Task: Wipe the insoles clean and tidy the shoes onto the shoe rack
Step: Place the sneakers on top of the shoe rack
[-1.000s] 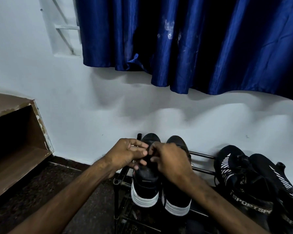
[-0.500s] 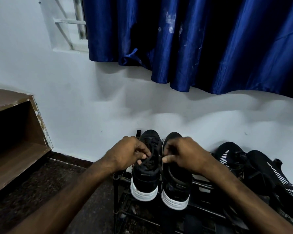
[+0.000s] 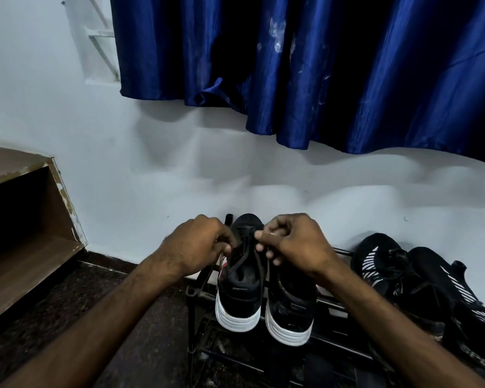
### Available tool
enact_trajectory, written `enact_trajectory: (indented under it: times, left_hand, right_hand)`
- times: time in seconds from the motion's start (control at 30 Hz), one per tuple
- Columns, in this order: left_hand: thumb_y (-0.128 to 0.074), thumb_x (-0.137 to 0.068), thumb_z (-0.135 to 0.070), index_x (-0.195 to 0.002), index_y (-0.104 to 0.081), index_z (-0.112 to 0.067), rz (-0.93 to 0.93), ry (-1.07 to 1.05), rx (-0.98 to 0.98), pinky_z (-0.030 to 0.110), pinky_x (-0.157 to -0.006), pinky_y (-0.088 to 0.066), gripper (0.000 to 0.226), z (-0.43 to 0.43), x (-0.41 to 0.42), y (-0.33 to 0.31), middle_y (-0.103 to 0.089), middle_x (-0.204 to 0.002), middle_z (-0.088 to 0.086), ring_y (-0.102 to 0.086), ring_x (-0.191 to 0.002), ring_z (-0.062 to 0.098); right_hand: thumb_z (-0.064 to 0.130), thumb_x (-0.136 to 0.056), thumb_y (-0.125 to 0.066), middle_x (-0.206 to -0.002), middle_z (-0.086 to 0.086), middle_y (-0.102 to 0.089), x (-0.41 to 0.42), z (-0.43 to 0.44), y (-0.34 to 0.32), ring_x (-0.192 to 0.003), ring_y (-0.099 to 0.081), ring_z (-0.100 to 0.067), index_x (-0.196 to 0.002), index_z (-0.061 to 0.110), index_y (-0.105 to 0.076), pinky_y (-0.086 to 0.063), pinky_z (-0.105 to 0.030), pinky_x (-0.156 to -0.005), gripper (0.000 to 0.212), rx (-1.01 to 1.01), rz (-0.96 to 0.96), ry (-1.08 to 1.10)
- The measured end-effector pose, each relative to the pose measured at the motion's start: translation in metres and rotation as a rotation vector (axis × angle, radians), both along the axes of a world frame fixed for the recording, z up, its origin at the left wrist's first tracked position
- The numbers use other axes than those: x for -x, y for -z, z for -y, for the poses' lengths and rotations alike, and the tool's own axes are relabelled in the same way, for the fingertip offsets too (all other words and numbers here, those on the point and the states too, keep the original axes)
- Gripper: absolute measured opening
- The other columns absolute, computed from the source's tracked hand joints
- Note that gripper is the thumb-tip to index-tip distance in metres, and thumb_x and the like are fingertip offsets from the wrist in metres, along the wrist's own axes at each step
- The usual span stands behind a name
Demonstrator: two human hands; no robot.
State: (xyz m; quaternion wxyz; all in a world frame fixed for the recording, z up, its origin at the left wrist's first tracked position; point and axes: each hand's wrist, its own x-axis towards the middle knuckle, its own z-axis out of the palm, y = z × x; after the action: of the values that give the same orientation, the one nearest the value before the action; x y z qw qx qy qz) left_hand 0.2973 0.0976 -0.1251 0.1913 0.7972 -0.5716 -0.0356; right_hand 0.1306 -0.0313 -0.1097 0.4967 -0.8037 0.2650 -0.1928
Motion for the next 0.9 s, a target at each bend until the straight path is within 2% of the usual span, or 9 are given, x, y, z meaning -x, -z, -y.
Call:
enact_trajectory:
  times: [0.07,0.17,0.23,0.37,0.43,0.57,0.67,0.77,0.9]
  left_hand:
    - [-0.071,-0.088,-0.032,-0.087,-0.074,-0.035,-0.074,-0.012,0.045,0.026,-0.069,-0.051,0.004,-0.001,0.003,-0.001,-0.072,-0.08,-0.018,-0.056,-0.055,-0.01]
    - [-0.075,-0.085,-0.036,-0.081,-0.076,-0.03,-0.195,0.035,-0.016,0.023,-0.064,-0.047,0.007,-0.002,0.008,-0.001,-0.072,-0.075,-0.016,-0.055,-0.052,-0.012]
    - [-0.079,-0.078,-0.042,-0.082,-0.076,-0.031,-0.185,0.07,-0.099,0.026,-0.07,-0.051,0.012,-0.001,0.009,0.003,-0.071,-0.081,-0.016,-0.06,-0.065,-0.006]
    - [-0.079,-0.077,-0.043,-0.089,-0.072,-0.038,-0.075,0.028,-0.17,0.03,-0.077,-0.052,0.015,0.006,0.013,0.008,-0.069,-0.091,-0.015,-0.063,-0.085,0.007]
    - [-0.077,-0.08,-0.04,-0.102,-0.072,-0.043,-0.061,0.043,-0.19,0.029,-0.08,-0.051,0.023,0.009,0.014,0.008,-0.069,-0.097,-0.016,-0.063,-0.09,0.006]
    - [-0.074,-0.085,-0.029,-0.102,-0.073,-0.045,-0.171,0.087,-0.182,0.026,-0.082,-0.052,0.023,0.006,0.011,0.004,-0.072,-0.092,-0.024,-0.063,-0.083,-0.008]
    - [-0.067,-0.091,-0.03,-0.095,-0.073,-0.045,-0.052,-0.023,0.038,0.022,-0.069,-0.046,0.017,0.003,0.01,-0.004,-0.07,-0.084,-0.03,-0.058,-0.07,-0.015]
    - [-0.064,-0.093,-0.028,-0.101,-0.072,-0.042,-0.075,-0.08,0.272,0.018,-0.064,-0.039,0.018,0.014,0.028,-0.011,-0.063,-0.073,-0.037,-0.056,-0.068,-0.013]
    - [-0.055,-0.098,-0.026,-0.124,-0.062,-0.039,0.064,0.052,0.189,0.029,-0.087,-0.045,0.03,0.047,0.056,-0.004,-0.062,-0.123,-0.02,-0.053,-0.114,0.009]
  right_hand:
    - [0.012,-0.086,-0.074,-0.072,-0.011,-0.073,-0.009,-0.007,0.014,-0.053,-0.062,-0.016,-0.082,0.007,-0.063,-0.051,-0.028,-0.049,0.013,0.006,0.055,-0.009]
    - [0.017,-0.088,-0.069,-0.088,-0.011,-0.07,-0.016,-0.016,0.023,-0.078,-0.068,-0.027,-0.09,0.014,-0.067,-0.049,-0.032,-0.065,0.004,0.642,-0.353,-0.205]
    - [0.007,-0.087,-0.059,-0.099,-0.018,-0.067,-0.021,-0.019,0.017,-0.092,-0.065,-0.036,-0.101,0.007,-0.068,-0.047,-0.033,-0.071,0.017,0.845,-0.536,-0.353]
    - [-0.01,-0.078,-0.056,-0.09,0.0,-0.075,-0.015,-0.001,0.001,-0.082,-0.067,-0.009,-0.097,0.015,-0.077,-0.048,-0.015,-0.073,0.037,0.656,-0.431,-0.431]
    - [-0.006,-0.083,-0.063,-0.089,0.007,-0.075,-0.005,0.014,0.001,-0.081,-0.064,0.0,-0.095,0.019,-0.078,-0.044,-0.01,-0.074,0.031,0.617,-0.344,-0.366]
    - [0.002,-0.093,-0.056,-0.109,0.004,-0.073,0.005,0.008,0.01,-0.1,-0.062,-0.001,-0.111,0.018,-0.073,-0.038,-0.006,-0.085,0.03,0.66,-0.425,-0.523]
    - [-0.004,-0.093,-0.053,-0.111,0.003,-0.073,0.01,0.009,0.006,-0.101,-0.062,0.003,-0.114,0.015,-0.072,-0.041,-0.007,-0.093,0.034,0.544,-0.299,-0.537]
    - [0.001,-0.093,-0.06,-0.109,0.008,-0.073,0.03,0.05,-0.003,-0.102,-0.064,-0.001,-0.111,0.017,-0.073,-0.045,-0.011,-0.092,0.028,0.479,-0.054,-0.187]
    - [0.015,-0.098,-0.059,-0.137,0.01,-0.058,0.058,0.09,0.025,-0.127,-0.051,-0.002,-0.139,0.023,-0.055,-0.032,0.0,-0.097,0.042,0.433,-0.198,-0.13]
